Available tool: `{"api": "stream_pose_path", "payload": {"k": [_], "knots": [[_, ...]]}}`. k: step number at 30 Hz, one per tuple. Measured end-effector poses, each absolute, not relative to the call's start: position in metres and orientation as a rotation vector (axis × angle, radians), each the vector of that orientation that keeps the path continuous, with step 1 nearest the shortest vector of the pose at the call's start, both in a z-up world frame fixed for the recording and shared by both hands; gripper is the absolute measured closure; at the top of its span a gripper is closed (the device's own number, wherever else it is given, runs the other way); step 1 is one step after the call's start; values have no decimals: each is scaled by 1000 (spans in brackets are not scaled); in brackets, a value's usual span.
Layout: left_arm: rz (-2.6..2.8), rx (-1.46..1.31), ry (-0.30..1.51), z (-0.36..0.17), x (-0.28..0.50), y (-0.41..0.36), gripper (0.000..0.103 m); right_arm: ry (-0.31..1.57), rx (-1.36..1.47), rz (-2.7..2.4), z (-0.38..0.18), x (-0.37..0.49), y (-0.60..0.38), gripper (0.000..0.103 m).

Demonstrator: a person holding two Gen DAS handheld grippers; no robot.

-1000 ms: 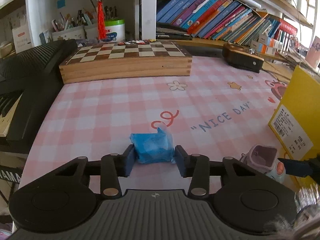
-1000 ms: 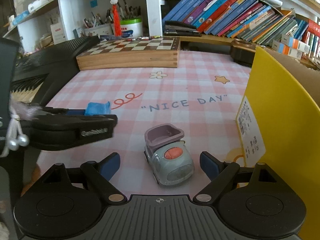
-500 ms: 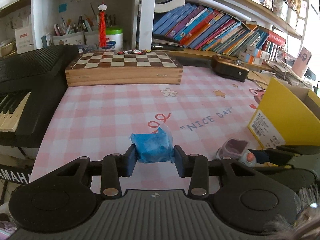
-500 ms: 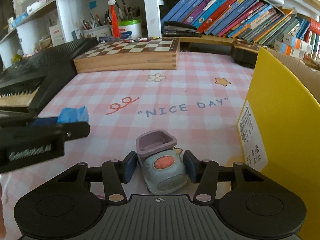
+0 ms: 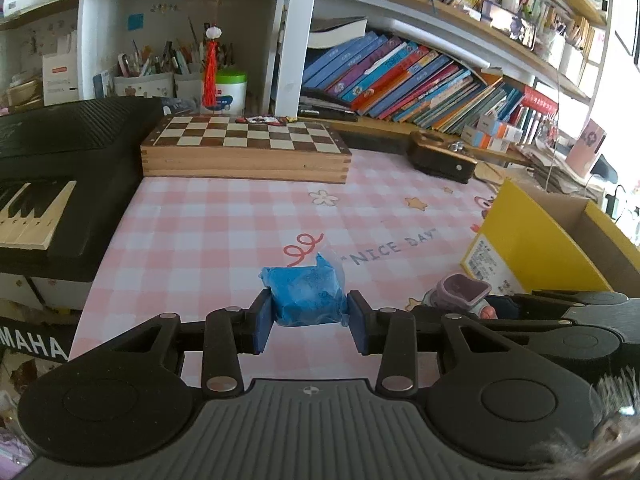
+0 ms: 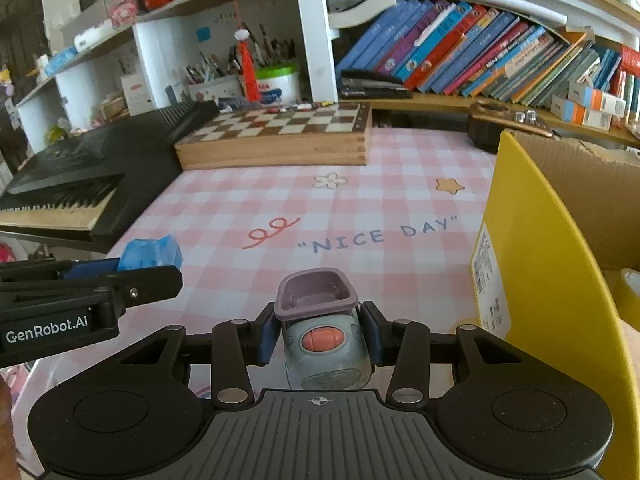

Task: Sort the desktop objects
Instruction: 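Grasp the grey toy car by its purple roof with the right gripper, then lift and carry the blue bag and toy car toward the yellow box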

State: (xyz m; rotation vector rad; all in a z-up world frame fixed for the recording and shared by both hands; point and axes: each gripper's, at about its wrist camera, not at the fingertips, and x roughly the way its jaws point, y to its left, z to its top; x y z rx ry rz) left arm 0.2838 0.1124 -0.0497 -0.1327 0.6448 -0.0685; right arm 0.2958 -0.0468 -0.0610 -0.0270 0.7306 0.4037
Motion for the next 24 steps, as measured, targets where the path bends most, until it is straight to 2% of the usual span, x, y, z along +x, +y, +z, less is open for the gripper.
{"api": "stream_pose_path", "payload": {"k": [24], "knots": [[-197, -165, 611, -12, 176, 90, 67, 730, -16, 465, -27, 188, -92, 60]]}}
